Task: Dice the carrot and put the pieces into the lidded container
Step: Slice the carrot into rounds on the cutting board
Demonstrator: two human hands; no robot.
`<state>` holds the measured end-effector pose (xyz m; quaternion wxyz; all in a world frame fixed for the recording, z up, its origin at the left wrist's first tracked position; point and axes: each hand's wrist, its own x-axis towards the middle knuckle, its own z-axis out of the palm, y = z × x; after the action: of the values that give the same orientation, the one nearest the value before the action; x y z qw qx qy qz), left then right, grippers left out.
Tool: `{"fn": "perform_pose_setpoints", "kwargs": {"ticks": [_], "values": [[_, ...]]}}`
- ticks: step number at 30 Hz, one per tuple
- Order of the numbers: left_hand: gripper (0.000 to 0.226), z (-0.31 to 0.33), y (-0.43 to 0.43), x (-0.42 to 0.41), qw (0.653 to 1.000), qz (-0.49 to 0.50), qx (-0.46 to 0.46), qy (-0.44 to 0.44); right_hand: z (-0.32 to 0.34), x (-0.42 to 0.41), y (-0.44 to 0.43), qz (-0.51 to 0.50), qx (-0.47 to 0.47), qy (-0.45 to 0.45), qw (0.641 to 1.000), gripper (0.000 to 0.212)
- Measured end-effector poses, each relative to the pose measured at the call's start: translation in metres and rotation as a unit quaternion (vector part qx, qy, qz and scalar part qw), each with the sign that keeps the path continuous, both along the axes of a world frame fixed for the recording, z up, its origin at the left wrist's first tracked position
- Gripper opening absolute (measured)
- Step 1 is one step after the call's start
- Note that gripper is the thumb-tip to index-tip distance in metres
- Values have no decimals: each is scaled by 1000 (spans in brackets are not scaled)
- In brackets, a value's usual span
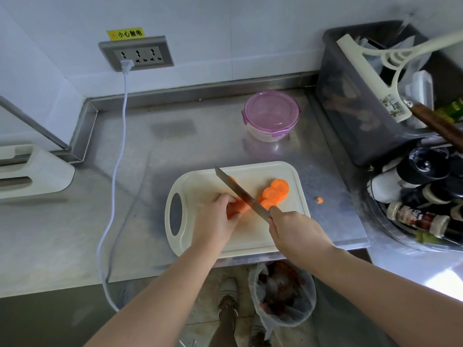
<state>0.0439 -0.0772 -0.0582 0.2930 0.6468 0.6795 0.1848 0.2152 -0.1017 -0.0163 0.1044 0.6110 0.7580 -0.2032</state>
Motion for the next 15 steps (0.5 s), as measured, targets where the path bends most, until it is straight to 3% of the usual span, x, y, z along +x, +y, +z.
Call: {"fn": "perform_pose_setpoints", "kwargs": {"ticks": [15], "values": [[21, 0, -1, 0, 1000, -13, 6, -11, -24, -15, 8, -30, -62, -14, 998, 24]]}}
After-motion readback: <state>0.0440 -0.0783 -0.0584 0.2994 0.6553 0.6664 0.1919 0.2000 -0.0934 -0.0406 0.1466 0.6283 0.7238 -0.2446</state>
